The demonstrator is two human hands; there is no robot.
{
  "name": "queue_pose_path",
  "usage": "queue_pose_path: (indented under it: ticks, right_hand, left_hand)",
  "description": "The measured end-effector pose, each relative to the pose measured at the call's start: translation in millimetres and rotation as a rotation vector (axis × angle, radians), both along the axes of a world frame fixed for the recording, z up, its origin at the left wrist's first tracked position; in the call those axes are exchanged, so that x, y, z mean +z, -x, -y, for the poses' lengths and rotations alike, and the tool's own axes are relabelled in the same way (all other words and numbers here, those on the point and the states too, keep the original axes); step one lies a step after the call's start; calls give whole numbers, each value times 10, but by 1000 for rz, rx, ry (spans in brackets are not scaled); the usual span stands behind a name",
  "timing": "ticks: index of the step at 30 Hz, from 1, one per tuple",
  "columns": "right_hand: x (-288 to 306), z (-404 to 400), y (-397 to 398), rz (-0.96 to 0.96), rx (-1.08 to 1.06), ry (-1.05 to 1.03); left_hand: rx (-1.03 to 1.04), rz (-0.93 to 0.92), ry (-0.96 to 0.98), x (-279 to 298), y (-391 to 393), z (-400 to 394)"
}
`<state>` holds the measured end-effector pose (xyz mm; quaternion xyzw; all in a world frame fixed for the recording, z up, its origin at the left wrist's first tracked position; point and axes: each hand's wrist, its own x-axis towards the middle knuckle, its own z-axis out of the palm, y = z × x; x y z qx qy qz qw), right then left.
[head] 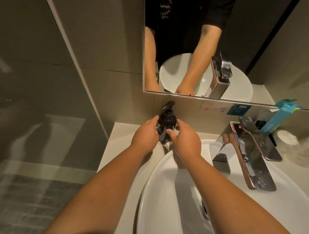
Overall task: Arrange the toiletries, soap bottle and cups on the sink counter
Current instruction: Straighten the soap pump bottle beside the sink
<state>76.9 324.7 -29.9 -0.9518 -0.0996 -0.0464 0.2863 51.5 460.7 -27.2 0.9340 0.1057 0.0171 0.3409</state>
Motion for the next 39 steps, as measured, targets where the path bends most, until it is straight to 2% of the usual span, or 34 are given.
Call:
queue_pose_path:
  ticks: [12, 26, 29, 39]
  right_hand:
    - [49, 73, -40, 28, 18, -26]
    - [56, 108, -121, 14, 38, 46]
    - [37, 126, -99, 23, 30, 62]
    - [-18, 122, -130, 59, 26, 91]
  left_hand:
    - [46, 62, 88, -8, 138, 122]
    - [62, 77, 148, -61, 91, 201]
    - [105, 69, 123, -72, 62, 201]
    - [42, 102, 89, -59, 32, 246]
